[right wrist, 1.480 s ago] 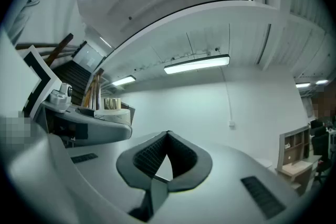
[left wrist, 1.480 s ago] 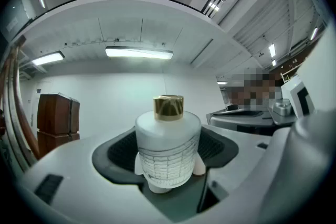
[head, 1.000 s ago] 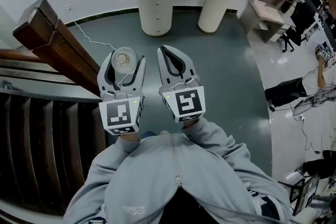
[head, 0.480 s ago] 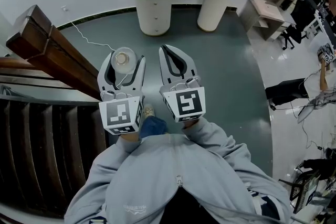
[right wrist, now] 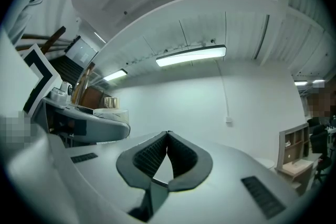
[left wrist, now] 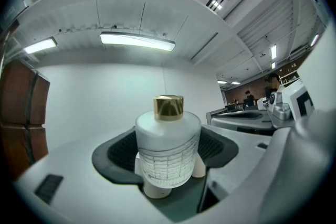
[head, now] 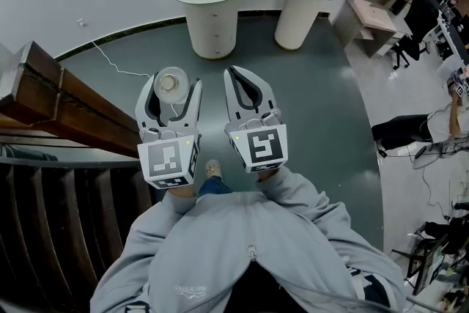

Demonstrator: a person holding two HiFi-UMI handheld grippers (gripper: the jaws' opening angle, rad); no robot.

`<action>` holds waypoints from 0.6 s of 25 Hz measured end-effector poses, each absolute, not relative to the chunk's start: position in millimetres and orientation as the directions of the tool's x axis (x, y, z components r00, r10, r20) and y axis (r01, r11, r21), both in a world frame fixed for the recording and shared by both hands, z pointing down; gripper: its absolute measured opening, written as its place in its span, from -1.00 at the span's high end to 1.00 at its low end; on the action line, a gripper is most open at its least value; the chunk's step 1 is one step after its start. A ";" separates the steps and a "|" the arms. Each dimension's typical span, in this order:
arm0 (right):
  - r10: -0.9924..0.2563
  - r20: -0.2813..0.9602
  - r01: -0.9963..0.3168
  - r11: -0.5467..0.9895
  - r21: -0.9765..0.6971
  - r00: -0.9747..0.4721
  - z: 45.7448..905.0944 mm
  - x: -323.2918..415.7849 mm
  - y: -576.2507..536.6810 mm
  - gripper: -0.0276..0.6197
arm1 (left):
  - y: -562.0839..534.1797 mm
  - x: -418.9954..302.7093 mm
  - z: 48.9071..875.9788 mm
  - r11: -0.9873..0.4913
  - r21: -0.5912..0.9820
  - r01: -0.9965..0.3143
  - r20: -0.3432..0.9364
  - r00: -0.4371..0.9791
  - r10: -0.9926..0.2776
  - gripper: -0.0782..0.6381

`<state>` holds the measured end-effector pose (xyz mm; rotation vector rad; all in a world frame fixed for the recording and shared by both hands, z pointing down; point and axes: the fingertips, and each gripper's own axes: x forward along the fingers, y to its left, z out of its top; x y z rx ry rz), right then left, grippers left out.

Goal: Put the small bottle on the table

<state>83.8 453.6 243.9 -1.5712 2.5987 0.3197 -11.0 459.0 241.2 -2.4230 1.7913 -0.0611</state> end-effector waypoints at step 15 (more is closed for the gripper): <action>-0.892 -0.195 -0.913 0.393 0.112 -0.408 246.4 35.3 314.7 0.83 | 318.2 -51.0 244.3 -0.369 -0.138 -0.919 -0.041 0.377 -0.925 -0.14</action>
